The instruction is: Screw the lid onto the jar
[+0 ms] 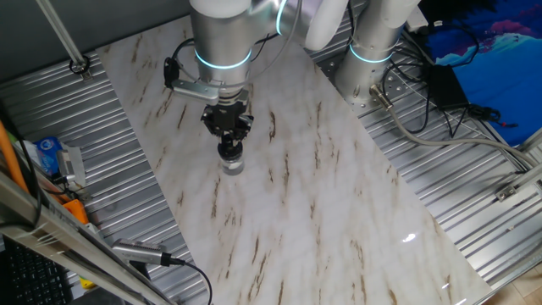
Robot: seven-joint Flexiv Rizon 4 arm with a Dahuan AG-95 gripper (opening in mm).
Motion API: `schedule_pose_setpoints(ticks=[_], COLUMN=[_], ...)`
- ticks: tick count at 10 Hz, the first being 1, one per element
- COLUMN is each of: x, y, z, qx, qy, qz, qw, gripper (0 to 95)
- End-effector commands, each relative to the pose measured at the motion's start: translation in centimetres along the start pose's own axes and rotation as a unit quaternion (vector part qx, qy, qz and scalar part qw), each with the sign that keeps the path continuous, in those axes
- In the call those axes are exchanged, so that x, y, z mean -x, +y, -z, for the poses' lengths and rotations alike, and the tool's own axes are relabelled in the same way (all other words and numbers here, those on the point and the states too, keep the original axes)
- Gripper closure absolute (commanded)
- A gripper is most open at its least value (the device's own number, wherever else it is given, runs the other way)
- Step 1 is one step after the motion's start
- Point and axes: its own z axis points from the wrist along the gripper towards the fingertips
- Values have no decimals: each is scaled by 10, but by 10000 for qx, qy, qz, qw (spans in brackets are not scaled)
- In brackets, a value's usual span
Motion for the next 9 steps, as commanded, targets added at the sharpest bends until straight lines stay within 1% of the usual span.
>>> schedule_pose_setpoints(ticks=[1, 3, 5, 7, 8, 9], x=[0, 0, 0, -1, -1, -2], y=[0, -1, -1, -1, -2, -2], z=[-1, -2, -3, -4, -5, -5], qx=[-21, -62, -96, -176, -165, -168], qy=[-32, -73, -80, -152, -194, -192], qz=[-18, -66, -277, -524, -717, -966], qw=[10000, 9999, 9995, 9984, 9971, 9950], gripper=[950, 950, 950, 950, 950, 950])
